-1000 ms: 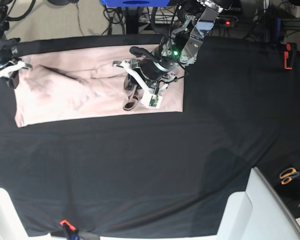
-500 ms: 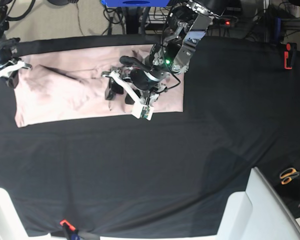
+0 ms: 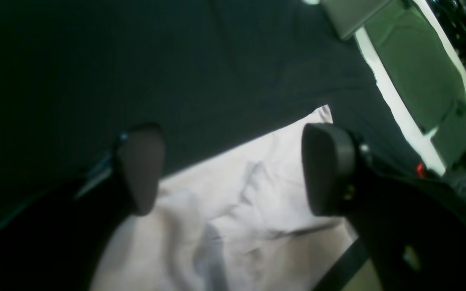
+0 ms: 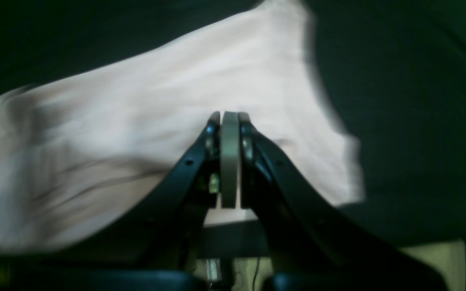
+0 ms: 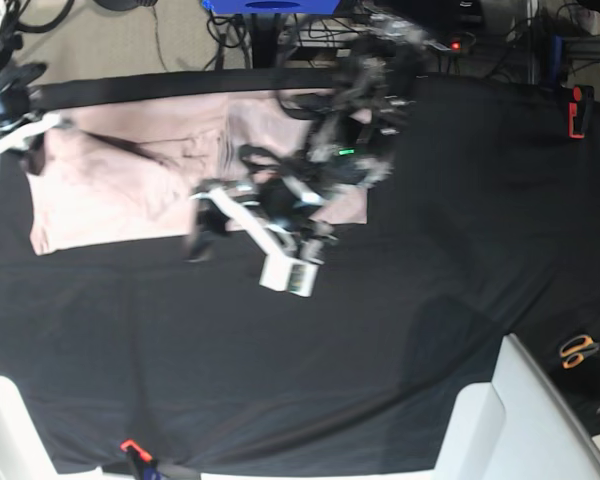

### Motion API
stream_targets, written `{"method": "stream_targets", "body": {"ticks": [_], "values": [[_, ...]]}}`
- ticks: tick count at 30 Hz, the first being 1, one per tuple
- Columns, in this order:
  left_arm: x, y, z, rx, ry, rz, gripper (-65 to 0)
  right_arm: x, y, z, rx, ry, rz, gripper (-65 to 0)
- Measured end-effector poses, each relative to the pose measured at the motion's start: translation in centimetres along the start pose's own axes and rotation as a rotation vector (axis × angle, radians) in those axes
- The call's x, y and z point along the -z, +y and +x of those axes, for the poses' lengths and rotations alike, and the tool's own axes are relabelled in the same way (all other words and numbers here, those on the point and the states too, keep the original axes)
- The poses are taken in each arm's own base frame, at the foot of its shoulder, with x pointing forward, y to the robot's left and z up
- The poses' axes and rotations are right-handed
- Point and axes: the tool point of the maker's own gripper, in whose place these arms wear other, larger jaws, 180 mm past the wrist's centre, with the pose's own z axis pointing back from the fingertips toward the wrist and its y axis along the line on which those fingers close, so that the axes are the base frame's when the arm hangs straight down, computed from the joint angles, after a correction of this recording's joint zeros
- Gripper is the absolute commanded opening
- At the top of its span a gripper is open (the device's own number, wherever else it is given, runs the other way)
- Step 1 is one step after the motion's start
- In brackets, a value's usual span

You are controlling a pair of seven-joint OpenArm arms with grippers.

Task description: Fold the T-shirt properly

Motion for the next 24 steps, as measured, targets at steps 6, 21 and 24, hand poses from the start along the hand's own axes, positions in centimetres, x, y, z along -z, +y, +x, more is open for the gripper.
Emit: {"method": "stream_targets", "body": {"ticks": [6, 21, 24], "values": [[-7.6, 10.9, -5.0, 0.043, 0.136, 0.260, -65.0, -1.8, 10.6, -5.4, -0.069, 0.226, 0.315, -64.4], [-28.8, 30.0, -8.0, -0.021, 0.222, 0.895, -65.0, -1.9, 19.3, -11.4, -0.003, 0.428, 0.536, -19.7], [-30.1, 31.1, -8.5, -0.030, 0.241, 0.930, -65.0, -1.0, 19.8, -12.5, 0.037, 0.466, 0.566, -19.7]]}}
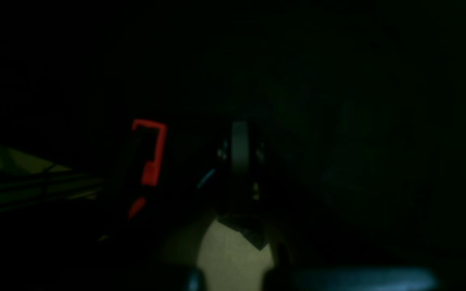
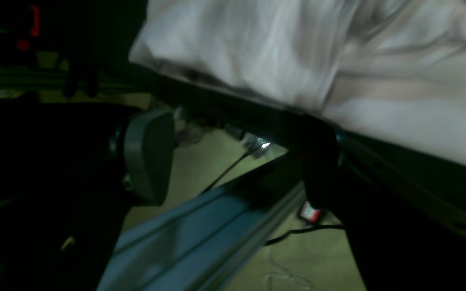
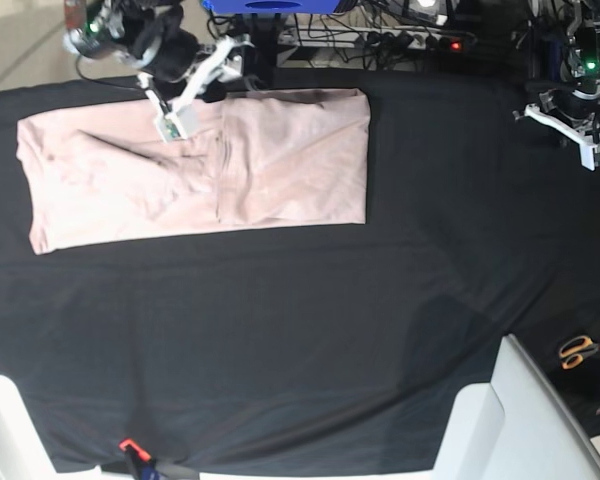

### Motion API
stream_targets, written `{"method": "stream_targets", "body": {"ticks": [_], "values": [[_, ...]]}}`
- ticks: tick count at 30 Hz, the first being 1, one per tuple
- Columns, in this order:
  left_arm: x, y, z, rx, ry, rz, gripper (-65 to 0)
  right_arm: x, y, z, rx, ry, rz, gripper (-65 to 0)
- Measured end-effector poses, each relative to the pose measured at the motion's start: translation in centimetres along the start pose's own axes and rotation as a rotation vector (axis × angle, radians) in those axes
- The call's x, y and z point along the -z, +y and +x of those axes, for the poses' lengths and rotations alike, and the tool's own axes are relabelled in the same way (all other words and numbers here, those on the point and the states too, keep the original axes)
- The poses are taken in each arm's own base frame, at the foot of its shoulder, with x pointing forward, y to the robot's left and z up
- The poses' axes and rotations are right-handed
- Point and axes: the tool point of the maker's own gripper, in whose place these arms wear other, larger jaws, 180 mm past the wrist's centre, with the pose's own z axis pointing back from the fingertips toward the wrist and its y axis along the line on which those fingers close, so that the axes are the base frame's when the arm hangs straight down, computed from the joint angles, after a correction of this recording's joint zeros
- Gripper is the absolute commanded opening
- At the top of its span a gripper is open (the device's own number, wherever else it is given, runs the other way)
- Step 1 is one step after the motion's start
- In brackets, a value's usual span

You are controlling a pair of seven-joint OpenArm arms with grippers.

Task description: Fold the T-shirt properly

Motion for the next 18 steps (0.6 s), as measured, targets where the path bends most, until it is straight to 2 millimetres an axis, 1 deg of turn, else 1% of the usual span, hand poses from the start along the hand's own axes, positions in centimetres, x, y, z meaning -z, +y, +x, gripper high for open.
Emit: {"method": "stream_targets", "body": {"ticks": [2, 4, 6, 9, 11, 14, 18], "values": [[0.1, 0.4, 0.0, 0.035, -0.007, 0.012, -65.0, 0.6, -0.8, 0.5, 0.032, -0.018, 0.010, -19.2], [0.2, 1.2, 0.5, 0.148, -0.058, 0.066, -65.0, 1.0, -2.1, 0.4, 0.058, -0.007, -0.013, -19.1], [0.2, 1.6, 0.5, 0.245, -0.100, 0.109, -65.0, 1.3, -2.5, 0.1, 0.066, 0.009, -0.017, -19.1], [0.3, 0.6, -1.6, 0.302, -0.080, 0.113, -65.0, 1.5, -2.4, 0.6, 0.060, 0.001, -0.010, -19.4], [0.5, 0.3, -2.5, 0.289, -0.065, 0.108, -65.0, 1.5, -2.4, 1.0, 0.055, -0.006, -0.010, -19.5], [0.6, 1.0, -2.7, 0.279, -0.070, 0.118, -65.0, 1.6, -2.5, 1.3, 0.050, -0.010, -0.010, -19.5], [0.7, 1.0, -3.3, 0.258, -0.059, 0.115, -65.0, 2.1, -2.7, 1.5, 0.058, -0.007, -0.003, -19.7]]}}
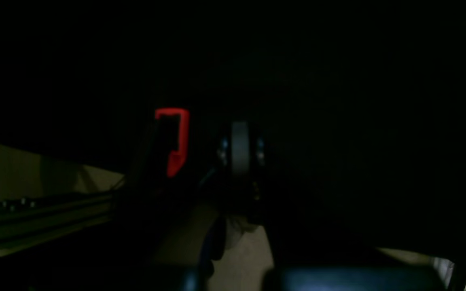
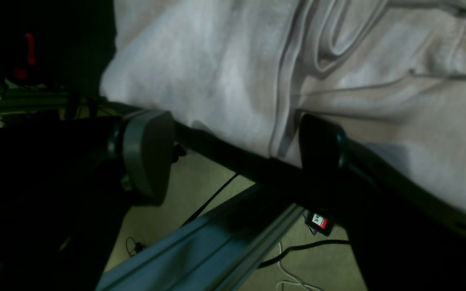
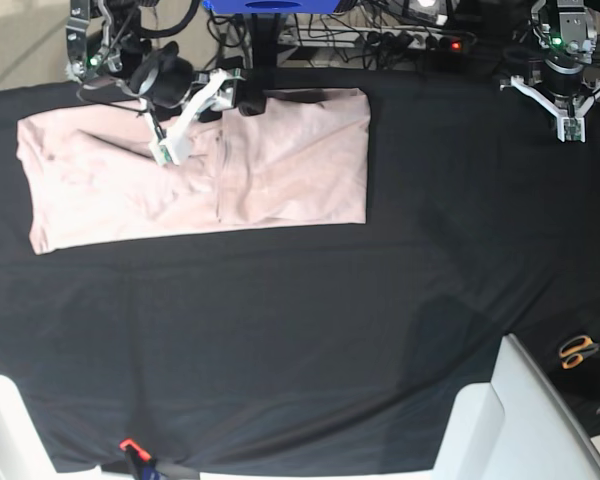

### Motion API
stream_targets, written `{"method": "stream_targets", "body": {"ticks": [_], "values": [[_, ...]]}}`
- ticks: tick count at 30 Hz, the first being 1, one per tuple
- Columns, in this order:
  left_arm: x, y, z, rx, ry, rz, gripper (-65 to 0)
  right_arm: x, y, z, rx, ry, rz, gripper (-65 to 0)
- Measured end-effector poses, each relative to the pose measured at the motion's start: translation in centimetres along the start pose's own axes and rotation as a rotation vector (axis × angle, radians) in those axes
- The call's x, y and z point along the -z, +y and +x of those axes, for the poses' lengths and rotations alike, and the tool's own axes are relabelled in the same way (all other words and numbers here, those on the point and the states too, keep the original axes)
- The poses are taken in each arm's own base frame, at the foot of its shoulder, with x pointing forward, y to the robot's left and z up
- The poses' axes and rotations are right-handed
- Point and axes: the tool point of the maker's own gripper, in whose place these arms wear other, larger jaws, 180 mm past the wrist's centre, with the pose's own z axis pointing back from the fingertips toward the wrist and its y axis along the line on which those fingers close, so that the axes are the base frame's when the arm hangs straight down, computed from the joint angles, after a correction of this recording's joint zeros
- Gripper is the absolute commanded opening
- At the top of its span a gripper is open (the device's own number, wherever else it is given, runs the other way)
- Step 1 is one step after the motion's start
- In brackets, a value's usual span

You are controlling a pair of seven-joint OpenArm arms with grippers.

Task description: Fold the T-shirt properly

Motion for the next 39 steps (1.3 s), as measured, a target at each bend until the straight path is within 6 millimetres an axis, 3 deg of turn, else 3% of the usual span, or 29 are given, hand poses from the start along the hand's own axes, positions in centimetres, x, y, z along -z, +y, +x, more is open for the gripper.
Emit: {"method": "stream_targets", "body": {"ticks": [4, 7, 11, 12, 26, 39], "values": [[0.0, 0.0, 0.1, -0.002, -0.002, 0.001, -65.0, 0.7, -0.4, -0.4, 0.016, 0.020, 0.000, -22.7], [0.0, 0.1, 0.1, -0.002, -0.002, 0.001, -65.0, 0.6, -0.6, -0.4, 0.014, 0.023, -0.002, -38.0], [0.0, 0.1, 0.1, -0.003, -0.003, 0.002, -65.0, 0.4, -1.0, -0.5, 0.007, 0.029, -0.012, -63.8], [0.1, 0.1, 0.1, -0.003, -0.002, 0.002, -65.0, 0.4, -1.0, -0.5, 0.007, 0.029, -0.011, -65.0], [0.1, 0.1, 0.0, -0.004, -0.001, 0.002, -65.0, -0.5, -2.6, -0.5, -0.021, 0.045, -0.047, -63.8], [0.1, 0.0, 0.1, -0.007, -0.003, 0.002, -65.0, -0.5, -2.7, 0.2, -0.033, 0.038, -0.050, -61.2]]}}
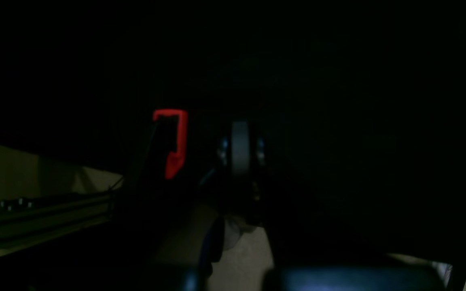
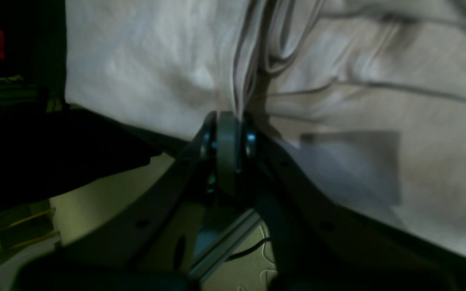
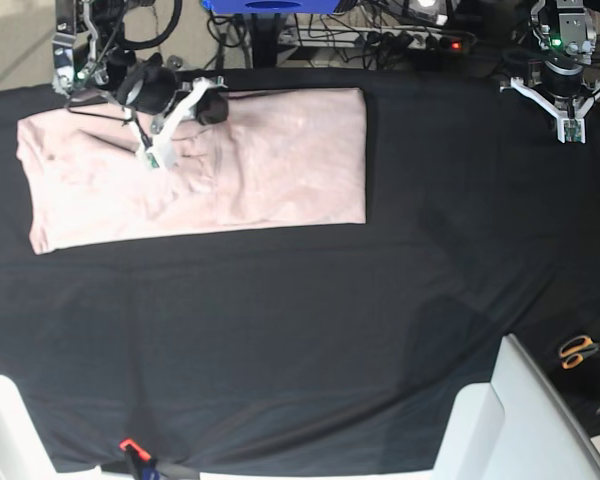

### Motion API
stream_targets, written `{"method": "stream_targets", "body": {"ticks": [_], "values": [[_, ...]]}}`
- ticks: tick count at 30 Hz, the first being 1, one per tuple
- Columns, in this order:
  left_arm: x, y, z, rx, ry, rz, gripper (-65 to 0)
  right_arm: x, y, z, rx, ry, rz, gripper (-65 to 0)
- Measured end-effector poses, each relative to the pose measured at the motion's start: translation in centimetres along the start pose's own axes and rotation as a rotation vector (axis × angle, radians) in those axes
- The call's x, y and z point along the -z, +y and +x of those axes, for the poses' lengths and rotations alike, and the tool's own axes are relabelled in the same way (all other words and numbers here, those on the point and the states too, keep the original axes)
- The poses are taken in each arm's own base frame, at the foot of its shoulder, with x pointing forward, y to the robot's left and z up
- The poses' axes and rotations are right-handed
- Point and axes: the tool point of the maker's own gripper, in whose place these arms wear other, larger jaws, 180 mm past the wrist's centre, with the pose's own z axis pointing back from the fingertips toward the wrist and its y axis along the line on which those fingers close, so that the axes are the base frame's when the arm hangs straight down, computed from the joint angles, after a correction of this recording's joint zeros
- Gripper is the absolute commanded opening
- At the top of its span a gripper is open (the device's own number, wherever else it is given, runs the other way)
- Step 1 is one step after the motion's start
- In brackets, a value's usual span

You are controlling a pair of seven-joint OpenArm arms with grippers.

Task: Fold the T-shirt properly
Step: 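Fold the strip end near the right gripper over toward the middle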

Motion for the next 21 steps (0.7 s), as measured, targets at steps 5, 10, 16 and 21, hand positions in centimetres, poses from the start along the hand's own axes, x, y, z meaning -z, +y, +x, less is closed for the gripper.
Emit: {"method": "stream_targets", "body": {"ticks": [5, 10, 16, 21], "values": [[0.0, 0.0, 0.0, 0.000, 0.001, 0.000, -65.0, -0.1, -1.6, -0.1, 0.111, -0.002, -0.094, -41.4], [0.0, 0.0, 0.0, 0.000, 0.001, 0.000, -65.0, -1.6, -1.1, 1.9, 0.086, -0.069, -0.121, -32.6], [0.0, 0.0, 0.0, 0.000, 0.001, 0.000, -65.0, -3.6, 0.2, 4.1, -0.083, -0.104, -0.124, -39.5], [-0.1, -0.8, -0.3, -0.022, 0.006, -0.003, -65.0, -0.4, 6.3, 6.9, -0.325, -0.060, 0.055, -55.4]]}}
